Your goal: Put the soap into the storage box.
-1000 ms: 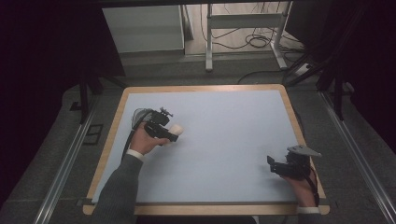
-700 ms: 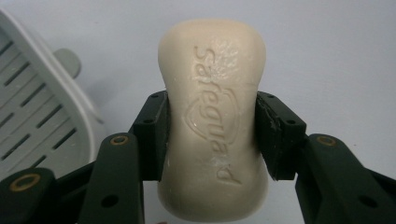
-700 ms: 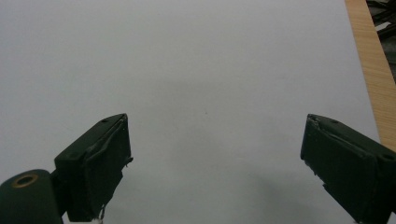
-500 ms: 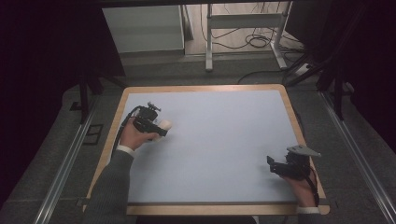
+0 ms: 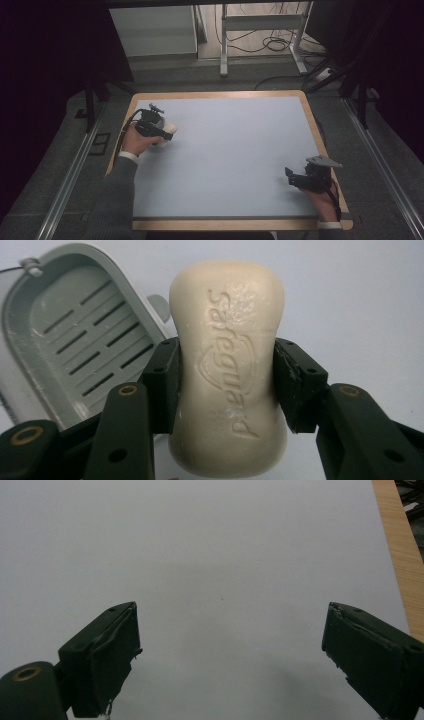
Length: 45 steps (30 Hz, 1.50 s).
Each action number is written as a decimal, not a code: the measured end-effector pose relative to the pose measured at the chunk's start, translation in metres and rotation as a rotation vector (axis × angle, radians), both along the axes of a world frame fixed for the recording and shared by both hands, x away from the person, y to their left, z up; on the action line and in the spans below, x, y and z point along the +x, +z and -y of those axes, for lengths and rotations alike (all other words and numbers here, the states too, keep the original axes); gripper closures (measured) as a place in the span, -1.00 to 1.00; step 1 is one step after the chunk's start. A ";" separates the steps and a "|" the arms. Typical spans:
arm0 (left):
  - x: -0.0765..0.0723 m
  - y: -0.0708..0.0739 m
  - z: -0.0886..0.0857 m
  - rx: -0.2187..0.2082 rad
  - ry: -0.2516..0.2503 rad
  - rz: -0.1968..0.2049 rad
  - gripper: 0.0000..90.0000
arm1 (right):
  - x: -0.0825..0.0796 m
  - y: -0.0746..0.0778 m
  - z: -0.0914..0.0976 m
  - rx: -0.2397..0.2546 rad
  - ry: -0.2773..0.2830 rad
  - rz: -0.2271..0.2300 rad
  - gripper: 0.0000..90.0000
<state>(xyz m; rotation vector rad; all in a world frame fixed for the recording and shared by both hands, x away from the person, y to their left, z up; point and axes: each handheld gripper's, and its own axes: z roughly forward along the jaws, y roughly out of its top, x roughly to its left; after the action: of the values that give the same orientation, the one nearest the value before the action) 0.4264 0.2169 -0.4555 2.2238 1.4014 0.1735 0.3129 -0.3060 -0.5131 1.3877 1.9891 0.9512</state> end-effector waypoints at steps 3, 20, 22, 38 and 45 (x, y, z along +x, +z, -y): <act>0.002 0.001 -0.004 -0.007 0.013 0.006 0.09 | 0.000 0.000 0.000 0.000 0.000 0.000 -0.81; 0.022 -0.001 -0.031 -0.034 0.117 -0.014 0.09 | 0.000 0.002 0.004 0.004 -0.014 0.005 -0.81; 0.025 -0.001 -0.034 -0.035 0.129 -0.014 0.09 | 0.000 0.002 0.004 0.005 -0.015 0.005 -0.81; 0.033 -0.017 -0.044 -0.025 0.175 -0.036 0.09 | -0.001 0.002 0.006 0.004 -0.020 0.007 -0.81; 0.030 -0.018 -0.042 -0.048 0.186 -0.022 0.06 | 0.000 0.001 0.005 0.000 -0.015 0.004 -0.81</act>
<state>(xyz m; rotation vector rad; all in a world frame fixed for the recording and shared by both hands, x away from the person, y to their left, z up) 0.4564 0.2585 -0.4739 2.0615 1.6065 0.1774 0.3127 -0.3111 -0.5124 1.3977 1.9733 0.9472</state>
